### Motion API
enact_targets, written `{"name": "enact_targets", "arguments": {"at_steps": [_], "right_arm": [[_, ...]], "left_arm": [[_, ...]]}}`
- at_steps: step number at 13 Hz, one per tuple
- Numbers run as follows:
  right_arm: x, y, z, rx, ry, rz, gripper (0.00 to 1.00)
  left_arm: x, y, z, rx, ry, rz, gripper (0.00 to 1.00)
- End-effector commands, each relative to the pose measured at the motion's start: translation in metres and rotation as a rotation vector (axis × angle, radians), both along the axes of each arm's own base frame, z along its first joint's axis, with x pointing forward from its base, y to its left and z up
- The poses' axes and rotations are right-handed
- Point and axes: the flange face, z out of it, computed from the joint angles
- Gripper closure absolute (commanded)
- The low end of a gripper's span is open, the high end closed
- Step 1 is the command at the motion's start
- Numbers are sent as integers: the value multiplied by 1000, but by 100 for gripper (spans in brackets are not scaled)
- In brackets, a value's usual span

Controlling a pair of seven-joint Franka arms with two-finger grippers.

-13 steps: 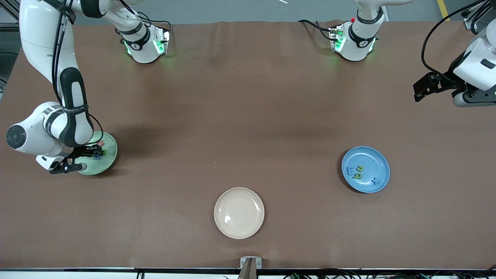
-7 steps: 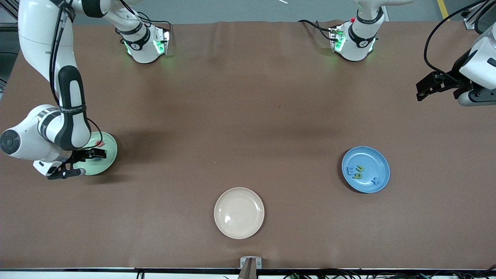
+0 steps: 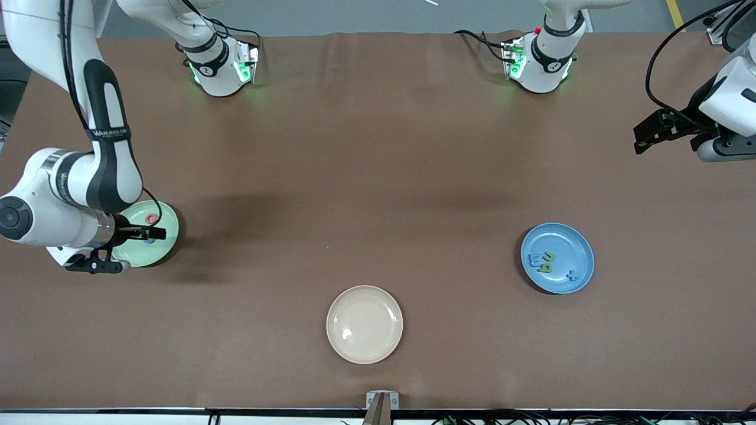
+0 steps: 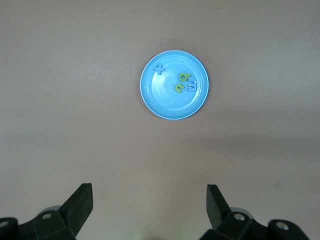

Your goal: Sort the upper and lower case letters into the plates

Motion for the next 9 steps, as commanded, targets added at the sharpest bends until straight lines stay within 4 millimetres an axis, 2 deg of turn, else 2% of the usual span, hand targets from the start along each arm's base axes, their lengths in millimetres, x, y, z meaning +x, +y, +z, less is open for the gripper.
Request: {"name": "enact_targets", "arguments": {"at_steps": [1, 3, 6, 8, 9], "right_arm": [[-17, 7, 46, 16, -12, -22, 3], [-26, 9, 84, 20, 2, -12, 2], [-45, 27, 191, 3, 2, 22, 1], [-56, 28, 254, 4, -31, 19, 1], [-62, 28, 278, 3, -53, 18, 1]], "left_arm": [[-5, 0, 4, -19, -12, -27, 0], [-2, -2, 3, -21, -15, -30, 0], [-2, -7, 3, -40, -18, -37, 0], [-6, -17, 6, -38, -18, -34, 0], [-7, -18, 7, -38, -20, -32, 0]]}}
